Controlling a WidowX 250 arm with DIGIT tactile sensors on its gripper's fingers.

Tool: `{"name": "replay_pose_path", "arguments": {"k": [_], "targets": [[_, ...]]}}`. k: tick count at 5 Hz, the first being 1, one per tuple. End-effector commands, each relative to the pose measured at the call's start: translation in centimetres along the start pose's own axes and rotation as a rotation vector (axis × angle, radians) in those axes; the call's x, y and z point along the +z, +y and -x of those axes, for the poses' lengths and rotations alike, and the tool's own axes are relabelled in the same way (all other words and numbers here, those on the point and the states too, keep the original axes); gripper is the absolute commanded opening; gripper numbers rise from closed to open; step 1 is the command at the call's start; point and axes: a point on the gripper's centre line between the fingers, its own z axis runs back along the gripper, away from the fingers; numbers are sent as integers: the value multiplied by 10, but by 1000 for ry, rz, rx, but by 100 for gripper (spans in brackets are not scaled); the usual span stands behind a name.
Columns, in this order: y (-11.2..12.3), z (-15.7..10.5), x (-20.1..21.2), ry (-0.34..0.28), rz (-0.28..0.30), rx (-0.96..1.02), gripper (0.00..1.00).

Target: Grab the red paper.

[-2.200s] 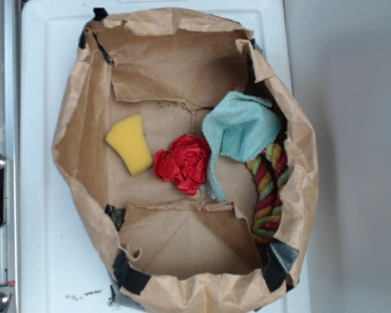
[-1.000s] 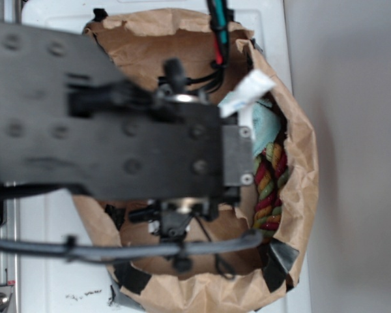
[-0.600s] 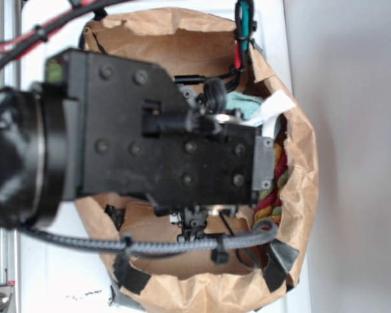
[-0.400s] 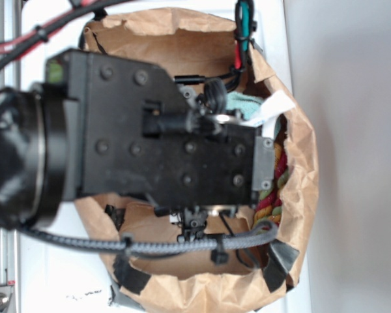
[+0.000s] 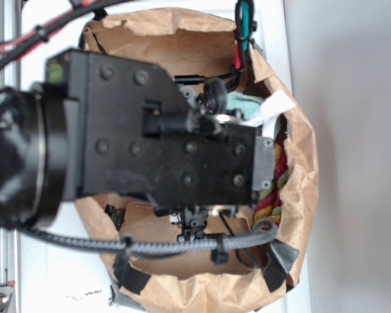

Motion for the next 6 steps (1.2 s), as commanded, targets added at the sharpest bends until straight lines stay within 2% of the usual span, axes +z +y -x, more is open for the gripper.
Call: {"name": "replay_pose_path", "arguments": {"k": [1, 3, 4, 5, 6], "targets": [[-27, -10, -9, -87, 94, 7, 100], [-39, -14, -31, -72, 43, -46, 100], [-37, -17, -48, -68, -61, -56, 100], [-18, -22, -63, -56, -152, -23, 100], [-9, -26, -67, -56, -196, 0, 100]]}}
